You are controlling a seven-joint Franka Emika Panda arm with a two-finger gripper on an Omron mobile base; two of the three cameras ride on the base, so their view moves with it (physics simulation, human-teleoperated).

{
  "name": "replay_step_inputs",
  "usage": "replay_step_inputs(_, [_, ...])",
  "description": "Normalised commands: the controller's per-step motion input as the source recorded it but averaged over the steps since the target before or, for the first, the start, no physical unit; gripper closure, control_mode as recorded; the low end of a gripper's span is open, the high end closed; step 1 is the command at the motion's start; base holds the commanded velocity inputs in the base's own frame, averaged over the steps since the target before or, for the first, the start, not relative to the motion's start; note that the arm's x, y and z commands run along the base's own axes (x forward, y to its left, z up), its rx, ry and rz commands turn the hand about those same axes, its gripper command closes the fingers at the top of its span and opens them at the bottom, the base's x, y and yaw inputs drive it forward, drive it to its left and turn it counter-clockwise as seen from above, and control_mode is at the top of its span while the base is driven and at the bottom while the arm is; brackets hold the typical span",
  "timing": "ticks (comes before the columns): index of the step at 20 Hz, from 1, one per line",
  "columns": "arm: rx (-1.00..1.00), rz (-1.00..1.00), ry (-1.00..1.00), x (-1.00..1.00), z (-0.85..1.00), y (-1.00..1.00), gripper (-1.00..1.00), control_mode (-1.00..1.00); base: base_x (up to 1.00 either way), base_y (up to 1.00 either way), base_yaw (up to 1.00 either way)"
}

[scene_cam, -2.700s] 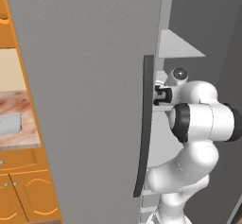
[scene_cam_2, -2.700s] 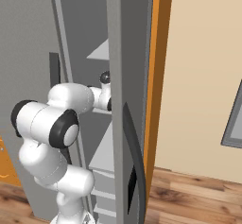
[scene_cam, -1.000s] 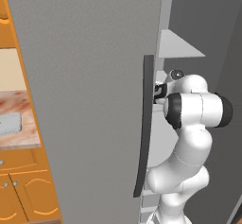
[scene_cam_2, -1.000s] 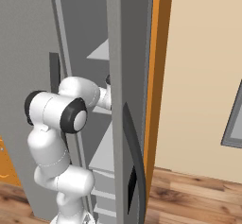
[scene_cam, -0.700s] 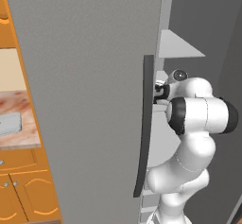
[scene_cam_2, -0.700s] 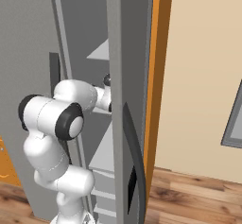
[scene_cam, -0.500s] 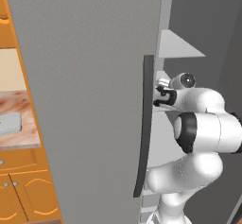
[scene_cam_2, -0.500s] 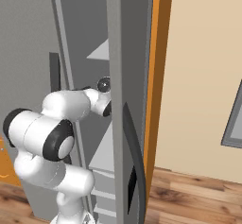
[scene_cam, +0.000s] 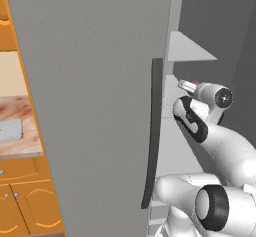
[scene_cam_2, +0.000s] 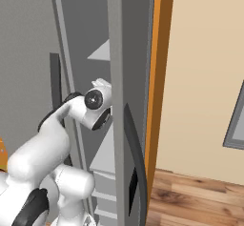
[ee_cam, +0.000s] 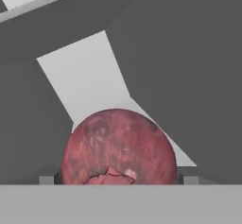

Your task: Take the sweet potato and onion out of the freezer and place them in the tupperware container on the counter. Then put the tupperware containing the vegetables back in the freezer.

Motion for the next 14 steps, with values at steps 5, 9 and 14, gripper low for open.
replay_step_inputs(5, [0.05, 0.00, 0.04, -1.00, 1.00, 0.08, 1.00, -1.00, 0.00, 0.00, 0.00])
replay_step_inputs(9, [0.03, -0.01, 0.17, -1.00, 0.89, 0.11, 1.00, -1.00, 0.00, 0.00, 0.00])
replay_step_inputs(14, [0.01, -0.02, 0.25, -1.00, 0.60, 0.19, 1.00, -1.00, 0.00, 0.00, 0.00])
